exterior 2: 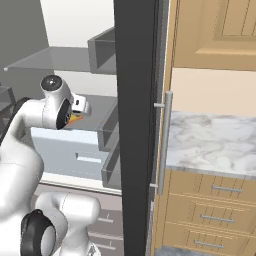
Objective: Pick the cheese from the fridge and the cheese grater from the cabinet and place them next to the salad bowl.
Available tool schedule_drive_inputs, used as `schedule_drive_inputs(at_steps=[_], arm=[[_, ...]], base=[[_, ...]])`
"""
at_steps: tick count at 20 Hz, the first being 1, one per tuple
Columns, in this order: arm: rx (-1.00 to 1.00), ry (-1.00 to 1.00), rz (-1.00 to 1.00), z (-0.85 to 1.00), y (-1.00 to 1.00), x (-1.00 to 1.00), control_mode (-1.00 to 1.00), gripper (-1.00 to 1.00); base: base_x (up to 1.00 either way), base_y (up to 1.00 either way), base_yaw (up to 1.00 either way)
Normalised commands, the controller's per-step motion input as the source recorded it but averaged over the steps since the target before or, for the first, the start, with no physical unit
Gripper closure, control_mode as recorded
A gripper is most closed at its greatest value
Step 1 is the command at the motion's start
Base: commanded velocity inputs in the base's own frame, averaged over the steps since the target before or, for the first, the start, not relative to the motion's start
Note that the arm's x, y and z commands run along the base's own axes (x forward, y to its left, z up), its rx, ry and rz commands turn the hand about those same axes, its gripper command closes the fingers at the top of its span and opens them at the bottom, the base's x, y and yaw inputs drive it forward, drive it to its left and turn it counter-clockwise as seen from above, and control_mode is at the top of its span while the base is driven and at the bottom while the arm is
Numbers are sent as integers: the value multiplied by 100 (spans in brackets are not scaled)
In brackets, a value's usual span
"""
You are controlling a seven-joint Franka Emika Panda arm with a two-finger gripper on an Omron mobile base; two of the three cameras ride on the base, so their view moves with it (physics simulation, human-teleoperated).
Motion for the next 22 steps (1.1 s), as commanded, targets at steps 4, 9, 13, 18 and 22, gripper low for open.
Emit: schedule_drive_inputs(at_steps=[4, 9, 13, 18, 22], arm=[[-7, 0, 0, 25, 0, -57, -100, 100], [-7, 0, 0, 24, 0, -58, -100, 100], [-5, 0, 0, 22, 0, -56, -100, 100], [0, 0, 0, 17, -2, -53, -100, 100], [0, 0, 0, 11, -10, -41, -100, 100]], base=[[0, 0, 0], [0, 0, 0], [0, 0, 0], [0, 0, 0], [0, 0, 0]])
